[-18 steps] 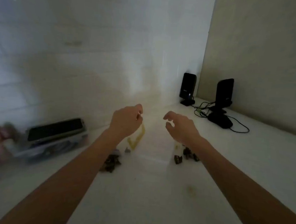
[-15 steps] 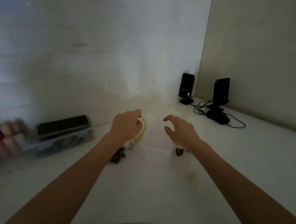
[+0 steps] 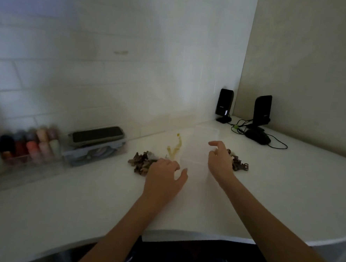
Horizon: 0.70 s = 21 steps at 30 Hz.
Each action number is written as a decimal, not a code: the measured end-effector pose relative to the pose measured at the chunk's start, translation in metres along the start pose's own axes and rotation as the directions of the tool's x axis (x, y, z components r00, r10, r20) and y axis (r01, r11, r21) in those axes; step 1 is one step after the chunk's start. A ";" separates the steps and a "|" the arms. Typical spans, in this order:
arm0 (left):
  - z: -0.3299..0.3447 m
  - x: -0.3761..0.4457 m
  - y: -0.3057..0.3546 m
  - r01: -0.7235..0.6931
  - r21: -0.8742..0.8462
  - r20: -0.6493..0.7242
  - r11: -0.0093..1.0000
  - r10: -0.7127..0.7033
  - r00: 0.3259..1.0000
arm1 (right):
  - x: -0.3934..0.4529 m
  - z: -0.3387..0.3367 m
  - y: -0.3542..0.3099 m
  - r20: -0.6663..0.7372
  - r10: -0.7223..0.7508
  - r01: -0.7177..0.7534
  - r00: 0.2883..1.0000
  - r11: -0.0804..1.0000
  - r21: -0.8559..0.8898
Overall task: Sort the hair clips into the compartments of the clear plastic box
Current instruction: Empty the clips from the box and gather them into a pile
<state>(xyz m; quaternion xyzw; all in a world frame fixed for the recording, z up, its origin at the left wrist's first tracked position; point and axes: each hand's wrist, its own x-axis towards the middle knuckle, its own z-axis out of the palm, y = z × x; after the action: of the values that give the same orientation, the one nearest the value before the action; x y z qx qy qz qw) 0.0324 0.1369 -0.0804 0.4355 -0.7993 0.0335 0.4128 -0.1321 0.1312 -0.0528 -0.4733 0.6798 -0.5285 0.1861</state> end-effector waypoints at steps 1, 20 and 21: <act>0.004 0.003 0.001 0.054 -0.014 0.000 0.998 -0.054 0.999 | 0.001 0.001 0.001 -0.019 -0.009 0.009 1.000 1.000 0.017; 0.033 0.098 -0.032 0.599 -0.703 0.307 0.383 -0.596 0.742 | 0.015 0.057 -0.031 -0.122 -0.075 0.106 0.990 0.957 0.270; 0.030 0.102 -0.040 0.598 -0.737 0.321 0.316 -0.614 0.721 | 0.011 0.061 -0.031 -0.065 -0.107 0.122 0.992 0.937 0.327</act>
<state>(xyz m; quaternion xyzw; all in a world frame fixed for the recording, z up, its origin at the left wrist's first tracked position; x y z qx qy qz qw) 0.0140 0.0320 -0.0419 0.4659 -0.4969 -0.4826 0.5505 -0.0776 0.0889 -0.0447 -0.4618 0.5569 -0.6557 0.2162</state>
